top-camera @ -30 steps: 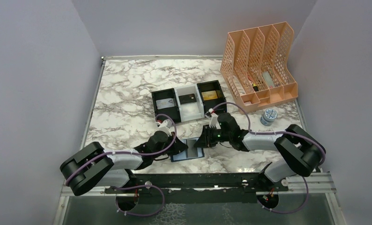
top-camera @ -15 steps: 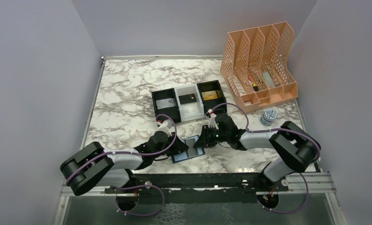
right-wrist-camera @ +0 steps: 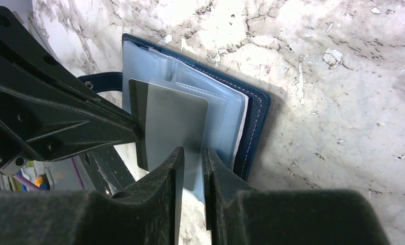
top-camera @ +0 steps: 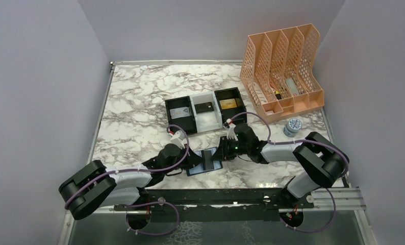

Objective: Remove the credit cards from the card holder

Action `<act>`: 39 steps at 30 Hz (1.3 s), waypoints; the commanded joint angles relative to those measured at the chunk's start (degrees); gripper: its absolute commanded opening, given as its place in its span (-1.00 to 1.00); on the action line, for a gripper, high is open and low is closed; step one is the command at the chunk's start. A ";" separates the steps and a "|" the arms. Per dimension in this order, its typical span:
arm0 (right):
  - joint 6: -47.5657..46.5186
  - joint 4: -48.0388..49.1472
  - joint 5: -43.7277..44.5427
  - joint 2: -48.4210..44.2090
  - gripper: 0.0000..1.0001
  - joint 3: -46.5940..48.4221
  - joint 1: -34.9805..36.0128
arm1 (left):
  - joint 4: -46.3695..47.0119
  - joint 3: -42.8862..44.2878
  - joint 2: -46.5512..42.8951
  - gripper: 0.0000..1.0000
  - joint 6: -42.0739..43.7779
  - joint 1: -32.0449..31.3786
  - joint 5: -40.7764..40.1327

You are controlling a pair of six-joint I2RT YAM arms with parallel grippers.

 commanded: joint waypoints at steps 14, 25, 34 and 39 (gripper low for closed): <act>-1.57 -6.10 6.53 0.15 -0.58 -0.28 0.06 | -9.20 -0.44 -6.51 -1.00 1.02 -0.35 -4.82; -1.64 -6.85 5.35 -2.60 -0.58 0.22 0.14 | -13.28 0.09 -8.89 -1.00 1.54 -0.34 -6.25; -3.02 -4.80 -2.73 -10.24 -0.53 0.92 0.17 | -13.19 0.47 -8.05 -1.00 1.04 -0.34 -6.38; -2.01 -1.67 -6.73 -9.40 -0.50 0.93 0.59 | -12.93 0.51 -7.83 -1.00 0.84 -0.33 -6.48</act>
